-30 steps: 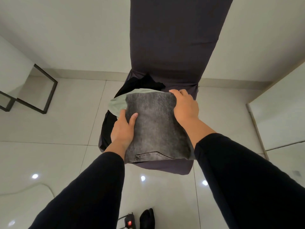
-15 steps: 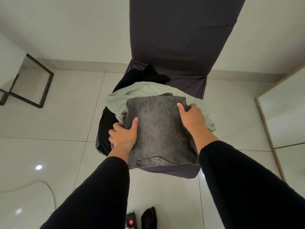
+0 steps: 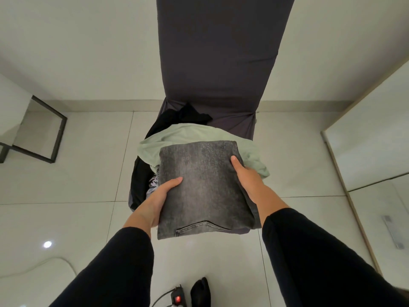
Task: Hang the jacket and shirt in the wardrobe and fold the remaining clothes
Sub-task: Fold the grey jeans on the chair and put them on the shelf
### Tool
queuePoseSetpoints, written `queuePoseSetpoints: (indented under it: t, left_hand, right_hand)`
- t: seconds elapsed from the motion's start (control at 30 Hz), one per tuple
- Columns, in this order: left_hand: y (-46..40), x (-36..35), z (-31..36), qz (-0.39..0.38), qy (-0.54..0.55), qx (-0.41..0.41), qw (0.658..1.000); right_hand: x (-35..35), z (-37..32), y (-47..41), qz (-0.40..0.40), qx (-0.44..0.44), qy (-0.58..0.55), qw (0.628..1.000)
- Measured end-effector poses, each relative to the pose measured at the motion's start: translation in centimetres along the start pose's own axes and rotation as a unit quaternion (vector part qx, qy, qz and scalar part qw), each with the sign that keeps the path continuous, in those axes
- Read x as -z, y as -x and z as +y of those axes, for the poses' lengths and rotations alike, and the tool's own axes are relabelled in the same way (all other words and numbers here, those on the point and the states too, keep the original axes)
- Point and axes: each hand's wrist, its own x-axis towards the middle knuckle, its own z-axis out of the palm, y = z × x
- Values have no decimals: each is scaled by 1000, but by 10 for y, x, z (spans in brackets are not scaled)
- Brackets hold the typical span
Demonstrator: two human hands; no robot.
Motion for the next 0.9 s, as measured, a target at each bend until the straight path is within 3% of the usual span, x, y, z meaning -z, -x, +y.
queuePoseSetpoints:
  t: [0.1, 0.2, 0.3, 0.37, 0.47, 0.6, 0.77, 0.9]
  left_hand:
    - [26, -13, 32, -17, -31, -3, 999]
    - [48, -41, 65, 24, -92, -81, 992]
    - [67, -79, 94, 148, -259, -239, 924]
    - [84, -113, 111, 162, -336, -319, 871]
    - [110, -172, 128, 134, -393, -397, 818]
    - [138, -259, 127, 58, -427, -450, 782]
    - [178, -370, 81, -75, -449, -489, 744]
    - [224, -450, 23, -160, -475, -498, 708]
  right_hand:
    - [23, -12, 23, 40, 1, 48, 998]
    - [57, -30, 52, 141, 43, 87, 985]
    - [106, -46, 81, 217, 57, 81, 971]
    - [145, -52, 101, 241, 61, 73, 966]
    - [206, -46, 134, 277, 47, 33, 959]
    - [279, -16, 186, 353, 21, -23, 935]
    - [356, 55, 270, 443, -28, -95, 891]
    - [404, 116, 347, 477, -89, -220, 847]
